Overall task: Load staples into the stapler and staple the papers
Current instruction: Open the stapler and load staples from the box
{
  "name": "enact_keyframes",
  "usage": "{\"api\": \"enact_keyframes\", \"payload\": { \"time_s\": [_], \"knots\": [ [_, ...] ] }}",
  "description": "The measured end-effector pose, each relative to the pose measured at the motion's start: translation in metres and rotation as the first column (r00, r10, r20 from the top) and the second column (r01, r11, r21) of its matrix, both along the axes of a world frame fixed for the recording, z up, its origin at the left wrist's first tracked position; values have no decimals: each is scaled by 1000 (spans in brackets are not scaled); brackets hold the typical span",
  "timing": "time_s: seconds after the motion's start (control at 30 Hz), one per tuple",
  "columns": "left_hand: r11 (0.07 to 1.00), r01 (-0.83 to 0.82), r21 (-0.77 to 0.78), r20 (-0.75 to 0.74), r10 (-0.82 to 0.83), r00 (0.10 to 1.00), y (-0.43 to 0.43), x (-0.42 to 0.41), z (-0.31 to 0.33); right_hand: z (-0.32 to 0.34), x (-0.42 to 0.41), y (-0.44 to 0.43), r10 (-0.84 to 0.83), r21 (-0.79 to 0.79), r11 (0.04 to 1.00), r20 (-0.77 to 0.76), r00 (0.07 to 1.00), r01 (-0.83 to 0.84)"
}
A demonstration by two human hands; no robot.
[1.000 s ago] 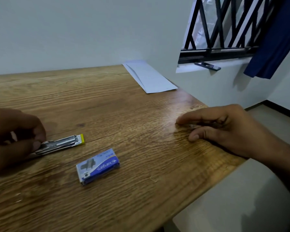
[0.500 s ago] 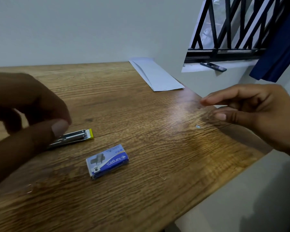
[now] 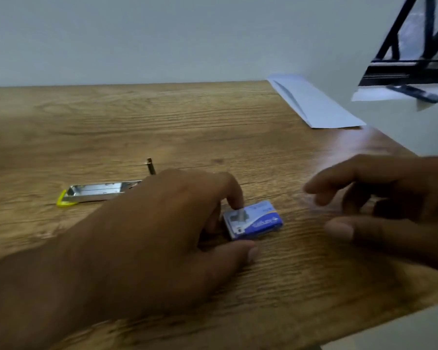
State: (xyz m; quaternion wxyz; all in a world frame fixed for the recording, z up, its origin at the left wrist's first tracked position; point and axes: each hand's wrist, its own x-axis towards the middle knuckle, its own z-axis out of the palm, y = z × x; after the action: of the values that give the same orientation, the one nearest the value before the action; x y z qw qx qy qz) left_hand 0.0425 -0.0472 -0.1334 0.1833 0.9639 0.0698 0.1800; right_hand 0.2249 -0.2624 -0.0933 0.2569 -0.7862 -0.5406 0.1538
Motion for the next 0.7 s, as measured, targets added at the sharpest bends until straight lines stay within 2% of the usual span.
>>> {"api": "enact_keyframes", "payload": {
  "time_s": [0.07, 0.13, 0.33, 0.53, 0.7],
  "knots": [
    [1000, 6, -9, -18, -6, 1000, 2, -3, -2, -3, -23, 25, 46, -53, 998, 3, 999, -45],
    [1000, 3, 2, 2, -3, 1000, -3, -5, 2, -10, -35, 41, 14, -12, 1000, 44, 999, -14],
    [998, -32, -46, -55, 29, 998, -6, -11, 12, 3, -42, 46, -25, -74, 997, -25, 999, 23],
    [991, 11, -134, -17, -13, 1000, -2, -11, 12, 6, 8, 9, -165, -122, 976, 135, 977, 181],
    [990, 43, -132, 14, -42, 999, -2, -9, 13, -4, 42, -17, -167, -82, 978, 248, 954, 192]
  ]
}}
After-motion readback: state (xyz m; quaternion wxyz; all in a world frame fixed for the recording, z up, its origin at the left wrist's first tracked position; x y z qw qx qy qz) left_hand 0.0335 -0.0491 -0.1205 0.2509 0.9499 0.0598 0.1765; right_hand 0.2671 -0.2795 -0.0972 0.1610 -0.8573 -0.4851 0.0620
